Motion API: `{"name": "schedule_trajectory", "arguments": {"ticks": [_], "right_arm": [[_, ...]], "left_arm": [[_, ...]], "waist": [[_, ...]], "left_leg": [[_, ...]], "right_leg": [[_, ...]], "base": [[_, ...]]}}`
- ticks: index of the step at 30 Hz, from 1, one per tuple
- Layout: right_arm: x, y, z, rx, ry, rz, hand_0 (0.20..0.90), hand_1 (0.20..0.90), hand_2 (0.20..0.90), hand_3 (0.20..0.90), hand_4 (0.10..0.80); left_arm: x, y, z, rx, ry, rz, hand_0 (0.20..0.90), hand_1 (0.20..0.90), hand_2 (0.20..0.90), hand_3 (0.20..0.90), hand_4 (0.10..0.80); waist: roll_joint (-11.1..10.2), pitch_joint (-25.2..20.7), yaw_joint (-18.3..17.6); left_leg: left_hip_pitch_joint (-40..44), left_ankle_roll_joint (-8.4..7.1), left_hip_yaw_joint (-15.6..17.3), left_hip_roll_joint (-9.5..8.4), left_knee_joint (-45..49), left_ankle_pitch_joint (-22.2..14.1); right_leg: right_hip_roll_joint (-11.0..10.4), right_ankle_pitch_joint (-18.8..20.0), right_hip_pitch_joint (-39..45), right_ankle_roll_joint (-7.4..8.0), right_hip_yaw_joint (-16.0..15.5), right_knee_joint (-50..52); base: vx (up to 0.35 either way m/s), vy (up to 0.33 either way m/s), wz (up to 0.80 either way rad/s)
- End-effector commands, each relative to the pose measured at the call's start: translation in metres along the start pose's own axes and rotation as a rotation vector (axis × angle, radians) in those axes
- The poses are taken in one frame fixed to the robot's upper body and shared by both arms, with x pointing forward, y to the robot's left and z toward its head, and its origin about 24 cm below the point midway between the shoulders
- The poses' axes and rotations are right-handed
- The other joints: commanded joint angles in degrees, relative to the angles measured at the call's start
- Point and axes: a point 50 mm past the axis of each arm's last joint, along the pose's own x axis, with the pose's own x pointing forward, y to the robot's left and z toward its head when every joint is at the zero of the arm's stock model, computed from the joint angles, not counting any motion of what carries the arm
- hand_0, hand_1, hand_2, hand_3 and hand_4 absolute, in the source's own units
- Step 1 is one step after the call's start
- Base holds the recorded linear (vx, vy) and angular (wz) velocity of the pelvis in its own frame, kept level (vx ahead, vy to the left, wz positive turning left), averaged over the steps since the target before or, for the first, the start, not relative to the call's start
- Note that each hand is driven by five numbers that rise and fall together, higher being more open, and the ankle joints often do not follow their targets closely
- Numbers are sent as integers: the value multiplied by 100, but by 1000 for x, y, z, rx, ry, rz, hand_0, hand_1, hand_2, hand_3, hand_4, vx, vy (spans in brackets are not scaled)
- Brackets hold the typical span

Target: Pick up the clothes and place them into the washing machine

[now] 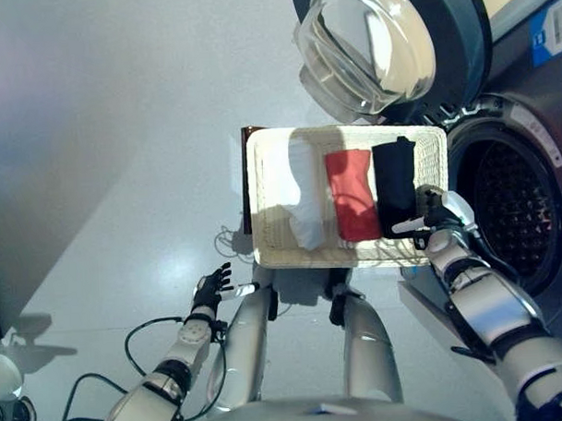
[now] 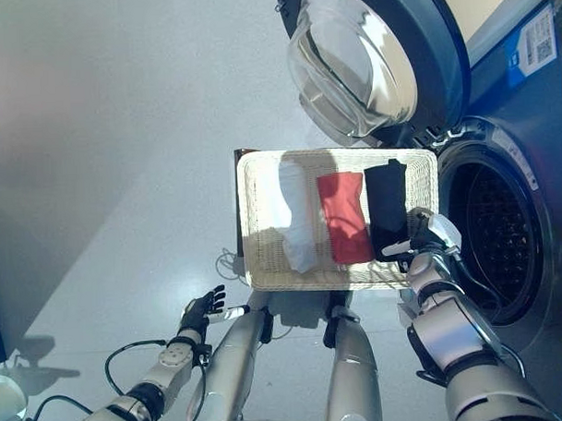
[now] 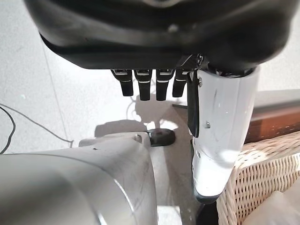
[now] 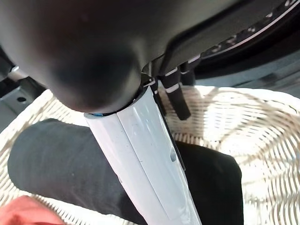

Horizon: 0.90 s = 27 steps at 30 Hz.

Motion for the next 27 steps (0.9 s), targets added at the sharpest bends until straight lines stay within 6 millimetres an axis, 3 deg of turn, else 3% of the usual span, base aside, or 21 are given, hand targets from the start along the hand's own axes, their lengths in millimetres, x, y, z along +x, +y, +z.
{"name": "schedule_trajectory", "arguments": {"ticks": [1,12,19,20,25,27], "right_arm": [[9,-33,32,-8,-107,-95,900,900,900,900,800],[10,-37,47,-90,-138,-106,900,900,900,900,800],[9,-32,46,-166,-136,-78,900,900,900,900,800],[9,-31,46,-180,-135,-72,900,900,900,900,800],[11,-39,53,-189,-139,-90,900,900,900,900,800],[12,-52,65,-176,-162,-127,900,900,900,900,800]], "left_arm": [[0,7,2,17,-25,36,900,900,900,900,800],[-1,10,4,16,-35,42,900,900,900,900,800],[-1,10,4,8,-40,36,900,900,900,900,800],[-1,11,5,7,-45,35,900,900,900,900,800],[0,12,12,1,-66,36,900,900,900,900,800],[2,16,18,-2,-84,52,900,900,900,900,800]], "waist": [[-386,54,197],[-380,108,388],[-427,131,474],[-443,109,480],[-390,173,527],[-268,234,551]], "left_leg": [[-190,-248,136,-394,484,-550],[-459,-239,49,-470,586,-533],[-561,-238,-34,-498,661,-536],[-520,-265,-75,-493,682,-734],[-783,-250,-101,-536,917,-798],[-1100,-209,-95,-562,1347,-922]], "right_leg": [[-176,1433,973,254,0,-2069],[-186,1379,798,254,-131,-1989],[-186,1366,749,246,-200,-1944],[-168,1218,769,274,-155,-1911],[-160,986,376,222,-151,-1379],[-179,710,-150,153,-115,-568]], "base": [[-1,12,10],[11,9,7],[19,-8,3],[81,-38,6],[-15,6,11],[-73,72,9]]}}
